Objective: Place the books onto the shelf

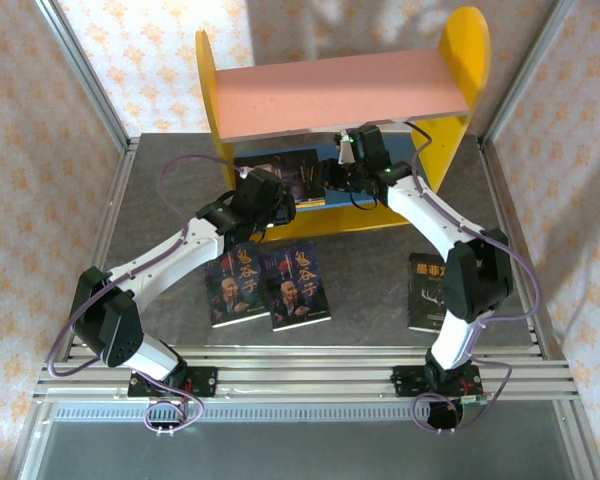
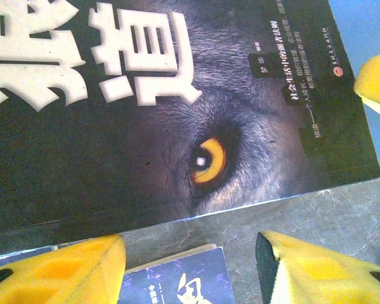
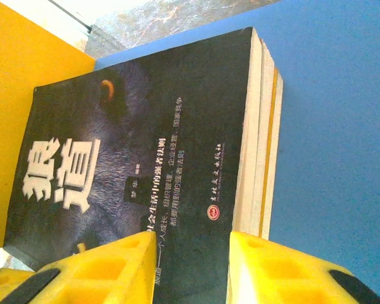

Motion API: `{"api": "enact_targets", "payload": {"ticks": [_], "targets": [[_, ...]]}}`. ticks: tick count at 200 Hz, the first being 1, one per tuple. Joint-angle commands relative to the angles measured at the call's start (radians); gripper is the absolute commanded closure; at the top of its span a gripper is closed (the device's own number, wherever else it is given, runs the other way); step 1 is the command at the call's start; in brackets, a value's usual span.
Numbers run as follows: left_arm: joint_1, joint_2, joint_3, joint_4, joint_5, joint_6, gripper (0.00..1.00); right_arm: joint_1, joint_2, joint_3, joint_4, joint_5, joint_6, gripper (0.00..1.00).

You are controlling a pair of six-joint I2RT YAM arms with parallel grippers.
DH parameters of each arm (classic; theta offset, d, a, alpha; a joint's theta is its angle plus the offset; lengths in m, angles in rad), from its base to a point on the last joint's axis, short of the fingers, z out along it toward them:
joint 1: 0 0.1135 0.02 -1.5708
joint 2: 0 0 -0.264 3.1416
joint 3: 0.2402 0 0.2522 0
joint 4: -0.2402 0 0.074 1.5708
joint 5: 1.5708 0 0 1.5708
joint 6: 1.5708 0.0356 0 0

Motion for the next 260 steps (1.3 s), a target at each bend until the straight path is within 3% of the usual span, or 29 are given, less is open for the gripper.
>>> {"api": "enact_targets", "payload": {"ticks": [1,260], "targets": [[0.014,0.011,0.037,0.017,-0.023,0.02,0.42,0.011,0.014,0.037,0.035,-0.044,-0.005,0.66],[0.025,-0.022,0.022,0.021,-0.023,0.022,0.43,0.012,0.033,0.056,0.035,-0.015,-0.005,0.65]]}}
